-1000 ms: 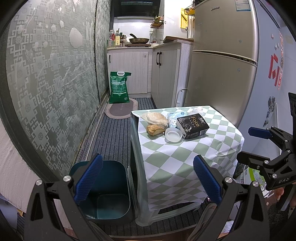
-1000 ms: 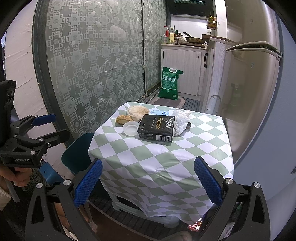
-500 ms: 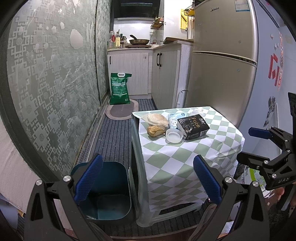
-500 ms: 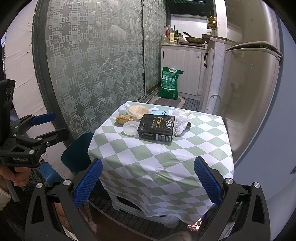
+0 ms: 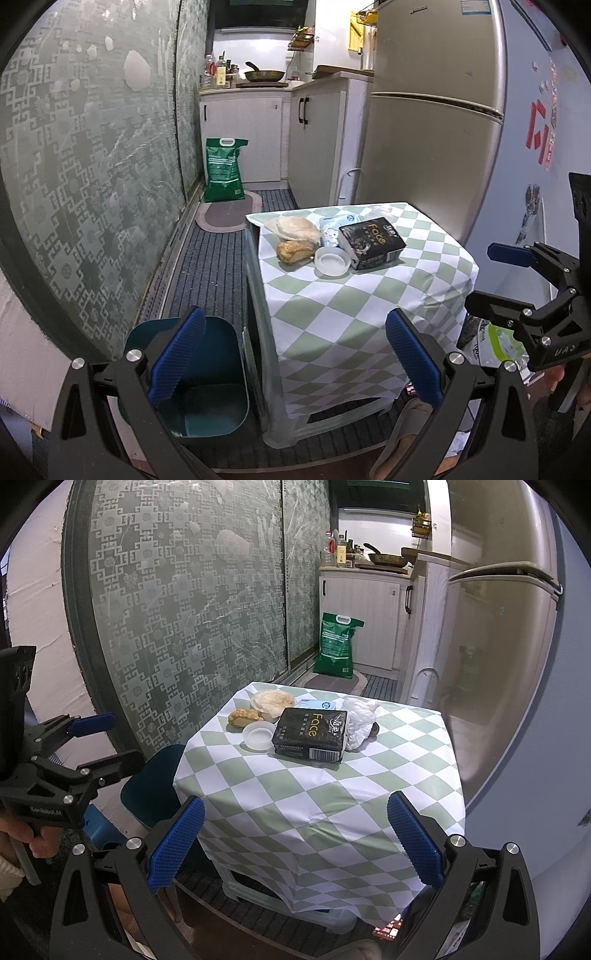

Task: Collect trash
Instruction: 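Grasp the clear plastic cup with the left gripper while the right gripper grasps the black Face tissue pack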

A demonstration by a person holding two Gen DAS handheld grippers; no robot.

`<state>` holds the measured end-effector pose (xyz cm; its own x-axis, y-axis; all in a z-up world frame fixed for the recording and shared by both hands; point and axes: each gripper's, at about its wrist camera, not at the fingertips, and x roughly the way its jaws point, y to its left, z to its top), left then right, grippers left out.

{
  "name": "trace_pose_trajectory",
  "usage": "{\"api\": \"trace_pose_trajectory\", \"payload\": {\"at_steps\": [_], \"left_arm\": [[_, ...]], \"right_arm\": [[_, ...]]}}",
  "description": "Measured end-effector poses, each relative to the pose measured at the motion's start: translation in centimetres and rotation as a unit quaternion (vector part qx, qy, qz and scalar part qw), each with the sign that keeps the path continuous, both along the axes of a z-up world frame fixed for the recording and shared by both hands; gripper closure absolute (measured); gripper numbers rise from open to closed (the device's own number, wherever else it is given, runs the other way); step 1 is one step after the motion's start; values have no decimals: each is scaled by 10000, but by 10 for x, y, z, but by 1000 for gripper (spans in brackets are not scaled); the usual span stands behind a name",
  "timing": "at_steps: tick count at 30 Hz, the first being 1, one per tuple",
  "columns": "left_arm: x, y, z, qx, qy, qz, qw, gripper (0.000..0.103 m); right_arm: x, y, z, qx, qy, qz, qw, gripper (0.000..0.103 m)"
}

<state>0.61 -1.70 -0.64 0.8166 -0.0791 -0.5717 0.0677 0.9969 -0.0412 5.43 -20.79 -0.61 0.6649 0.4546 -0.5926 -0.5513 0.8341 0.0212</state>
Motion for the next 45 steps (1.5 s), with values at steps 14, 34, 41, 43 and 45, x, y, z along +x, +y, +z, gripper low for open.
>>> {"api": "trace_pose_trajectory", "payload": {"at_steps": [14, 34, 41, 43, 45], "left_arm": [[32, -13, -3, 106, 167, -818, 9965, 43], [120, -31, -39, 335, 958, -1158, 9881, 53], [134, -36, -43, 389, 931, -1179, 9879, 47], [134, -36, -45, 391, 900, -1226, 9876, 56], [132, -38, -44, 502, 844, -1255, 9872, 61]], "right_arm": [[6, -23, 5, 309, 206, -84, 9993, 3], [9, -28, 4, 480, 356, 11, 9982, 3], [19, -23, -4, 558, 499, -16, 9972, 3], [19, -21, -3, 612, 386, -24, 9974, 3], [20, -18, -2, 637, 287, -75, 9975, 3]]}}
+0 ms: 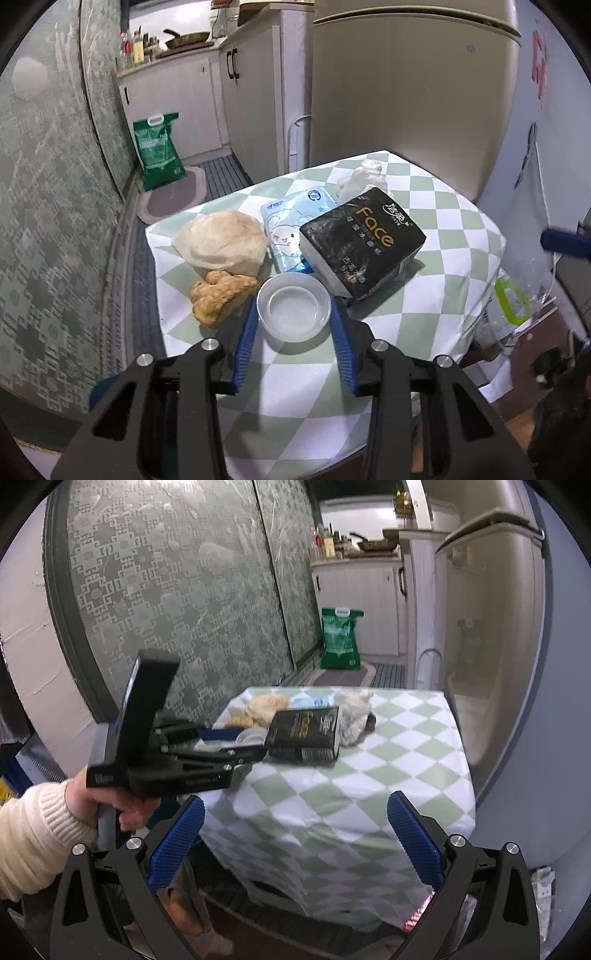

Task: Collect trash
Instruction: 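Grasp the clear plastic cup with the left gripper while the right gripper grasps the black Face tissue pack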

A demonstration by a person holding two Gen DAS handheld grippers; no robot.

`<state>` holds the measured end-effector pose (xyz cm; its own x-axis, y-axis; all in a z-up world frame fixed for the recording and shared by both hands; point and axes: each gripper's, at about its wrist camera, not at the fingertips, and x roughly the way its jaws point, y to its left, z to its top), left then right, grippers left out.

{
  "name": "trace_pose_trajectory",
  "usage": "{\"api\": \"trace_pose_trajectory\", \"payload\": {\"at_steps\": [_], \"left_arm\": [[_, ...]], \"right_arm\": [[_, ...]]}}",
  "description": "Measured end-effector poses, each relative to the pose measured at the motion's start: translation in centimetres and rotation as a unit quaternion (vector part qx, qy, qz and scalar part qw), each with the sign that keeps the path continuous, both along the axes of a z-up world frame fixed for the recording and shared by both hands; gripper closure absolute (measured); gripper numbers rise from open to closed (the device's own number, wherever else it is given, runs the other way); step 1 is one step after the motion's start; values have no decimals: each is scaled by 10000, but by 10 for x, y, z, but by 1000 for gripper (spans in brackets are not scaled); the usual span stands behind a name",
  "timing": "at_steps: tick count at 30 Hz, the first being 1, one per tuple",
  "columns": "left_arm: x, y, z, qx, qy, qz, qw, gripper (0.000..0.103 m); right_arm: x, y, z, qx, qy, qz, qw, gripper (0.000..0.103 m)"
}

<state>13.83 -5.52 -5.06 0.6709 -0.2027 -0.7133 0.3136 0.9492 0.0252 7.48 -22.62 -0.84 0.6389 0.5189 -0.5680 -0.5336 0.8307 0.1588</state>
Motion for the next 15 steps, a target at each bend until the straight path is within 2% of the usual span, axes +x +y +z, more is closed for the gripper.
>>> {"api": "trace_pose_trajectory", "payload": {"at_steps": [4, 13, 15], "left_arm": [[-12, 4, 9, -128, -83, -39, 9999, 61], [-50, 43, 35, -993, -179, 212, 9947, 61], [-56, 50, 38, -1025, -222, 275, 9941, 61]], "right_arm": [[9, 5, -5, -19, -32, -169, 9998, 3], [32, 42, -20, -377, -208, -213, 9988, 3], [37, 52, -23, -463, -220, -221, 9984, 3]]}}
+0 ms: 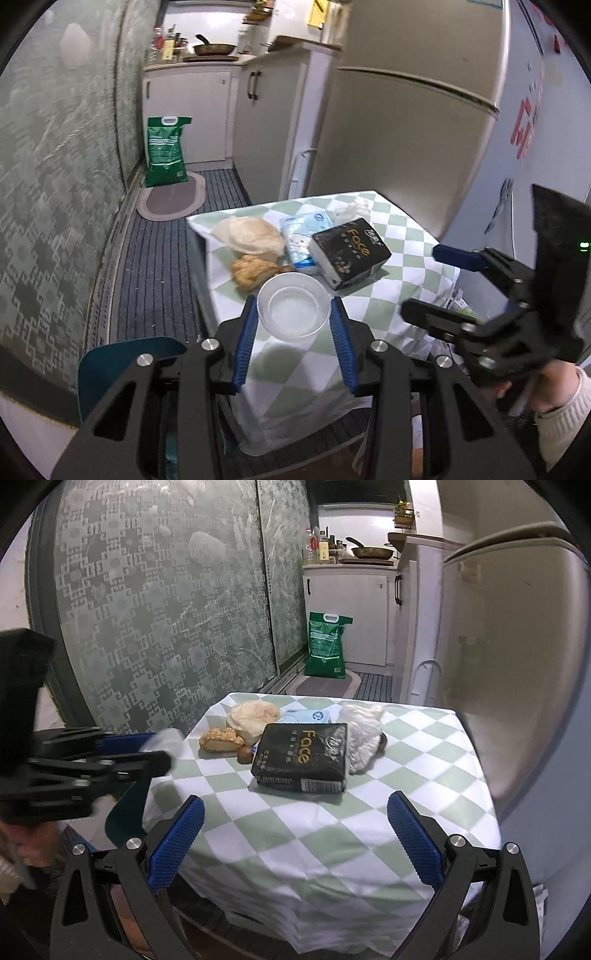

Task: Collect trash
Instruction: 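Grasp the clear plastic cup with the left gripper while the right gripper grasps the black Face tissue pack, then carry the cup and tissue pack over the teal bin and open both grippers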

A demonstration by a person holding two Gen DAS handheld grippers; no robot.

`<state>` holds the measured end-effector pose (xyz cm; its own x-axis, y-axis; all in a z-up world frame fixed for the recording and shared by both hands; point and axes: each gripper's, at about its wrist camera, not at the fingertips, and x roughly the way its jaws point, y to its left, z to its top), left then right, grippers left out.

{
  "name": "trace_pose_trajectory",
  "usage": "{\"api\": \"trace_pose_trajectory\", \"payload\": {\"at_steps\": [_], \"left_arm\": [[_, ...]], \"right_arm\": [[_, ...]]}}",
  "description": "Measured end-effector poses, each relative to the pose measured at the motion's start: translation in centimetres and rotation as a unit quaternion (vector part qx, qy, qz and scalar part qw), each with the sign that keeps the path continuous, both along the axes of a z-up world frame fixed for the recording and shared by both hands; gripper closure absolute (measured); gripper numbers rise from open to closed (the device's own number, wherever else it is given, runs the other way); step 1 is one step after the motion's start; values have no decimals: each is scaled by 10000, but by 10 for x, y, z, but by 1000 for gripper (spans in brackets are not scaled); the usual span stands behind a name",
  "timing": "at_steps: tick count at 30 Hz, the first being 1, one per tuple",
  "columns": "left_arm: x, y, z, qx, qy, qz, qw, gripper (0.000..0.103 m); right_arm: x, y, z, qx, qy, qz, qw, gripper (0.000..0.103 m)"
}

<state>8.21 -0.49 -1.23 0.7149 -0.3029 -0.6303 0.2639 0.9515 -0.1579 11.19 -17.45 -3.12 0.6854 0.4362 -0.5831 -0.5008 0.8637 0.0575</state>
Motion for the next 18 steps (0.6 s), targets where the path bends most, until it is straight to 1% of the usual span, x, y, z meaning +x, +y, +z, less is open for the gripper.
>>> {"api": "trace_pose_trajectory", "payload": {"at_steps": [3, 7, 9, 16, 17, 18], "left_arm": [[-6, 12, 3, -68, -32, 114, 9999, 61], [-13, 26, 3, -30, -56, 276, 9996, 61], [-16, 34, -1, -111, -2, 314, 9994, 61], [-21, 55, -10, -224, 135, 498, 9984, 61], [-21, 59, -12, -256, 165, 522, 9982, 61], [-22, 62, -13, -268, 178, 542, 9980, 61]], "right_arm": [[9, 12, -6, -194, 0, -98, 9998, 3], [21, 22, -14, -265, 48, -253, 9993, 3], [26, 27, -18, -329, 38, -366, 9988, 3], [41, 35, -26, -267, 70, -682, 9973, 3], [43, 37, -27, -295, 97, -684, 9972, 4], [45, 39, -30, -325, 125, -669, 9971, 8]]}}
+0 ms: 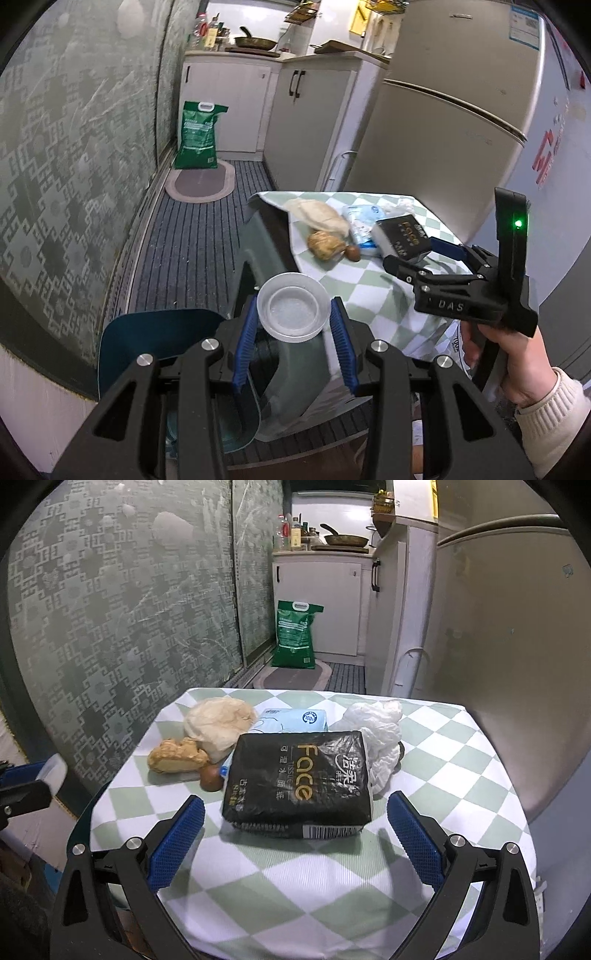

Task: Collect trash
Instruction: 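Carry the cup and tissue pack over the teal bin and open both grippers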

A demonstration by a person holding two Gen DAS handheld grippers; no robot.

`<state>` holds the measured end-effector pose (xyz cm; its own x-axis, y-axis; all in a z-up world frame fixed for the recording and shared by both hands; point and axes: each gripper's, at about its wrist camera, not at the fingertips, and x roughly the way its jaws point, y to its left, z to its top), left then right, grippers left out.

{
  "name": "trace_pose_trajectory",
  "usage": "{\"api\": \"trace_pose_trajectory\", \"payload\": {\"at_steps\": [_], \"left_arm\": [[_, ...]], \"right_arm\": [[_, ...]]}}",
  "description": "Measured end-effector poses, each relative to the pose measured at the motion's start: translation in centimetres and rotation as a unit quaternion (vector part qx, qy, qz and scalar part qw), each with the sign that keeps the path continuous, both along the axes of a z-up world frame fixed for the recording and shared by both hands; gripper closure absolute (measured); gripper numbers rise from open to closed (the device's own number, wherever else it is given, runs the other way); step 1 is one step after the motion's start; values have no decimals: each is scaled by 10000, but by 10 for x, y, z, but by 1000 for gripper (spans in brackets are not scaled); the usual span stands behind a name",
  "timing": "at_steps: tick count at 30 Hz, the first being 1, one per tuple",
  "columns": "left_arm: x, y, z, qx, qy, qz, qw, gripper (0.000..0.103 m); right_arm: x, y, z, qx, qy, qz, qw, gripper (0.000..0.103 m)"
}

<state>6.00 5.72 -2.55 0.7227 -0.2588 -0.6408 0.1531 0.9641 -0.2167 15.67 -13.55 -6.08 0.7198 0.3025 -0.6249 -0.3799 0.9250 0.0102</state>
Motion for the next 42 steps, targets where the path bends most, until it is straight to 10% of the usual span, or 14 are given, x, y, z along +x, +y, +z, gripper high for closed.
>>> {"api": "trace_pose_trajectory", "payload": {"at_steps": [4, 21, 42], "left_arm": [[-1, 14, -6, -41, 75, 109, 9999, 61], [0, 75, -51, 57, 534, 786, 9955, 61], [10, 117, -136, 321, 1614, 1084, 9804, 61]], "right_arm": [[4, 1, -1, -81, 17, -6, 10000, 31], [-22, 18, 39, 183, -298, 180, 9992, 32], [-57, 141, 43, 427, -1, 1833, 9821, 32]]}}
